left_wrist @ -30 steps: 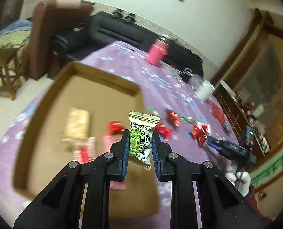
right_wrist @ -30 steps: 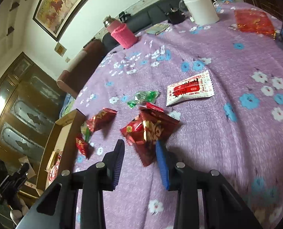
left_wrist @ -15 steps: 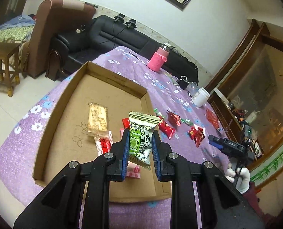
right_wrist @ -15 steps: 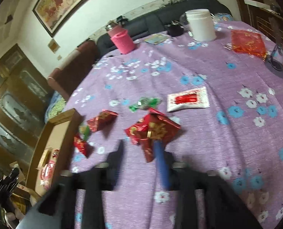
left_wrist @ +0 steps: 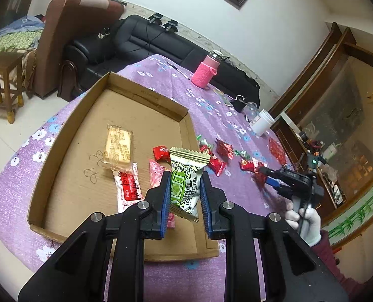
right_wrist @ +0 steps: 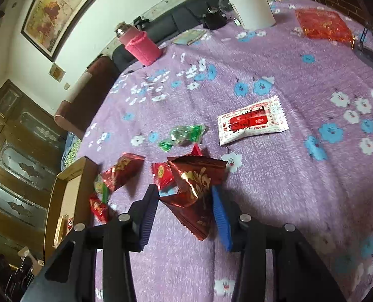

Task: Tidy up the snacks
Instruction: 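Carry both snacks into the cardboard tray and open both tools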

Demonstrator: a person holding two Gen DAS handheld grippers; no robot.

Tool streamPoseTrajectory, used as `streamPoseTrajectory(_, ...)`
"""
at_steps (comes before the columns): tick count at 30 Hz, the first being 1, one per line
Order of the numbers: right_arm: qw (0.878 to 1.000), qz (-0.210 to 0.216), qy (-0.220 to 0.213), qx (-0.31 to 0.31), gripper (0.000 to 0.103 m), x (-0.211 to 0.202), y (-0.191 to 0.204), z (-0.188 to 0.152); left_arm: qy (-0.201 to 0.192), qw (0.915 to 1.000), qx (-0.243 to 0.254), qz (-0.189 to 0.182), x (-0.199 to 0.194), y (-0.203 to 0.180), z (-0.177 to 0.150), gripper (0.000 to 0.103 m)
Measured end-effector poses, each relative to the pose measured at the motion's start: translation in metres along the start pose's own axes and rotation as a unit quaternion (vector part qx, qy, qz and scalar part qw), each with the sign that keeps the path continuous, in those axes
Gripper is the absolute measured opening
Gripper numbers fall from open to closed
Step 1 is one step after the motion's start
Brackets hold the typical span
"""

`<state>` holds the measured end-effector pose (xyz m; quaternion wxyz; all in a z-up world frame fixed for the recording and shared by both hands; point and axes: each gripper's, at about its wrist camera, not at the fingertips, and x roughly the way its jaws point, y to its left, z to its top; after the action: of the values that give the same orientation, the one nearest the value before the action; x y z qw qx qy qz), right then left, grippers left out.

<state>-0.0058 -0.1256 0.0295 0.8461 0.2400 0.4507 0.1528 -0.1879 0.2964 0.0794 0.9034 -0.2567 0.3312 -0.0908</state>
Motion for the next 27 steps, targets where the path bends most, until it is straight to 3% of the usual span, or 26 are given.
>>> streamPoseTrajectory(4, 0.999, 0.024, -0.011, -0.021, 0.046, -0.024, 0.016, -0.008, 0.009, 0.9999, -0.006, 0.006, 0.011, 0.006, 0.0, 0.021)
streamPoseTrajectory(8, 0.996, 0.055, 0.008, -0.072, 0.046, -0.029, 0.057, -0.022, 0.02, 0.9996, -0.017, 0.015, 0.021, 0.016, -0.001, 0.021)
streamPoseTrajectory(17, 0.974, 0.114, 0.078, -0.178, 0.046, 0.012, 0.164, -0.064, 0.025, 0.9984, -0.041, 0.031, 0.021, 0.041, 0.0, 0.021)
streamPoseTrajectory(24, 0.963, 0.107, 0.1, -0.228, 0.046, 0.044, 0.214, -0.079, 0.026, 0.9967, -0.055, 0.055, 0.022, 0.059, 0.003, 0.021)
streamPoseTrajectory(26, 0.961, 0.1, 0.105, -0.234, 0.048, 0.056, 0.223, -0.08, 0.022, 0.9964, -0.048, 0.066, 0.021, 0.058, 0.004, 0.028)
streamPoseTrajectory(27, 0.961, 0.095, 0.104, -0.239, 0.048, 0.06, 0.227, -0.081, 0.021, 0.9963, -0.045, 0.07, 0.02, 0.057, 0.004, 0.037)
